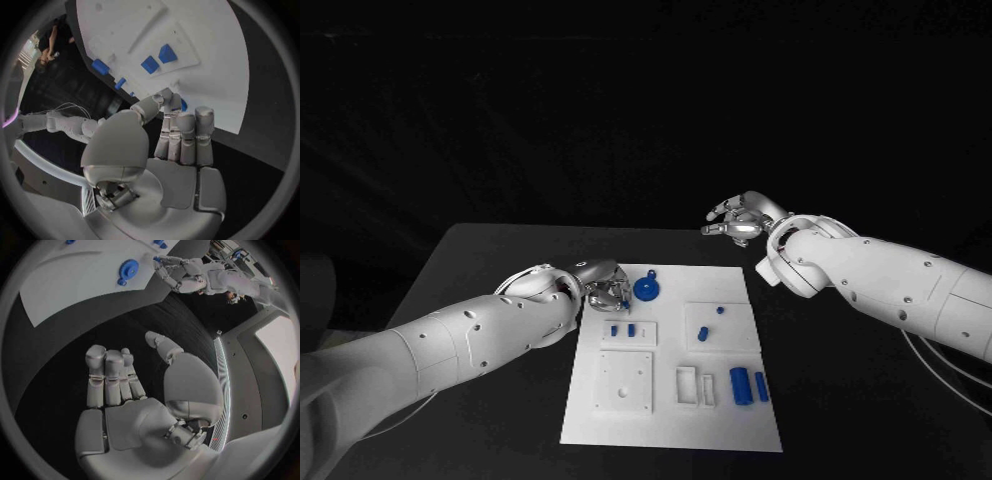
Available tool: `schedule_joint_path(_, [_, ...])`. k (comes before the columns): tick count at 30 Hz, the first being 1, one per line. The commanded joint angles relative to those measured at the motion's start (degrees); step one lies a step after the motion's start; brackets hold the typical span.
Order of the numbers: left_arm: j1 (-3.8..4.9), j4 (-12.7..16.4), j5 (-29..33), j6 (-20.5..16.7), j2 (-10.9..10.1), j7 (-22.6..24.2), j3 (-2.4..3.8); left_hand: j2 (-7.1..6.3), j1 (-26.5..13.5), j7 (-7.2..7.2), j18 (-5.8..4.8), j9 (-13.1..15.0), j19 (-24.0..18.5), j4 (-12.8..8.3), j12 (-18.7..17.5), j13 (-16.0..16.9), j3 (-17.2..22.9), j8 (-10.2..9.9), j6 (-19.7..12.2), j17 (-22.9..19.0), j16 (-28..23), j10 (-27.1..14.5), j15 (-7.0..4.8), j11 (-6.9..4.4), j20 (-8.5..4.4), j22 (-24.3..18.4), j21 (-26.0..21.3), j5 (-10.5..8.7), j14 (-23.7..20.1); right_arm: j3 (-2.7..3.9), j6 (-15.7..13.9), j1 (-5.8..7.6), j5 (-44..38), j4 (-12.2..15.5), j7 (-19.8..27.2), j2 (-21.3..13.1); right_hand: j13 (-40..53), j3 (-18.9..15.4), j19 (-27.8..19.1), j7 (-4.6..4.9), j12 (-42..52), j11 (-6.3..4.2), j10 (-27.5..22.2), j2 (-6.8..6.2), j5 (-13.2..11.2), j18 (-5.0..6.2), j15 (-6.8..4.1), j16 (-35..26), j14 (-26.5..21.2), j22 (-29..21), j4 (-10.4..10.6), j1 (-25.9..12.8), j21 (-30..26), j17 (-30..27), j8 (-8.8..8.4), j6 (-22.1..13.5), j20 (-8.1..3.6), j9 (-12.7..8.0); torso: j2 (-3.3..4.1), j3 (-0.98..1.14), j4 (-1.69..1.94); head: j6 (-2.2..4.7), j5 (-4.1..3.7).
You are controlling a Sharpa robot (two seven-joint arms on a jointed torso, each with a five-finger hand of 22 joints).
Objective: Assemble the parts on the task board
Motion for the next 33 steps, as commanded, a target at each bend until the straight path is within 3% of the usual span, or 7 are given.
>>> schedule_joint_path(1, [-0.17,-0.13,0.0,0.7,0.2,0.17,0.01,0.31,-0.27,0.27,5.26,0.04,-0.1,-0.05,-0.31,0.06,0.31,0.31,0.65,-0.06,0.0,0.24,0.04,0.02,-0.73,-0.06,0.06,0.13,0.32,0.03,0.64,-0.01,-0.24,0.1,0.21,0.05,-0.09,-0.25,0.18,0.44,0.36,-0.18,-0.13,0.15,0.3,5.66,-0.2,0.2,-0.2,0.99,0.1,-0.66,-0.3,-0.08,0.23,0.12,-0.14,-0.08,0.03,0.04,-0.01,-0.05,0.0])
schedule_joint_path(13, [-0.27,-1.05,-0.38,0.52,0.62,-0.32,-0.27,0.35,-0.28,0.26,5.23,0.03,-0.12,-0.06,-0.38,0.1,0.31,0.29,0.68,-0.07,0.0,0.33,0.02,0.0,-0.75,-0.05,0.06,0.13,0.33,0.03,0.62,-0.01,-0.24,0.12,0.18,0.0,-0.13,-0.26,0.2,0.43,0.38,-0.18,-0.12,0.17,0.28,5.66,-0.21,0.19,-0.18,0.99,0.08,-0.66,-0.31,-0.09,0.23,0.12,-0.15,-0.08,0.01,0.04,-0.01,-0.12,-0.03])
schedule_joint_path(23, [-1.24,-1.33,-1.16,-0.24,1.14,-0.16,-0.64,0.4,-0.27,0.28,5.21,0.01,-0.12,-0.06,-0.49,0.12,0.35,0.24,0.64,-0.1,-0.02,0.32,0.02,0.0,-0.78,-0.05,0.06,0.15,0.3,0.03,0.64,-0.02,-0.24,0.1,0.19,0.01,-0.16,-0.27,0.21,0.43,0.39,-0.18,-0.12,0.18,0.27,5.66,-0.21,0.18,-0.18,0.99,0.08,-0.68,-0.31,-0.1,0.23,0.12,-0.16,-0.09,0.04,-0.01,-0.03,-0.29,-0.02])
schedule_joint_path(33, [-1.3,-1.45,-1.45,0.14,1.26,-0.28,-0.71,0.4,-0.24,0.28,5.2,-0.01,-0.11,-0.08,-0.57,0.15,0.38,0.21,0.64,-0.11,-0.02,0.35,0.02,0.0,-0.81,-0.05,0.07,0.15,0.3,0.03,0.65,-0.02,-0.24,0.1,0.2,0.0,-0.19,-0.28,0.22,0.43,0.4,-0.19,-0.12,0.18,0.26,5.65,-0.21,0.18,-0.17,0.98,0.07,-0.69,-0.32,-0.11,0.23,0.11,-0.16,-0.09,0.0,0.08,0.01,-0.41,-0.12])
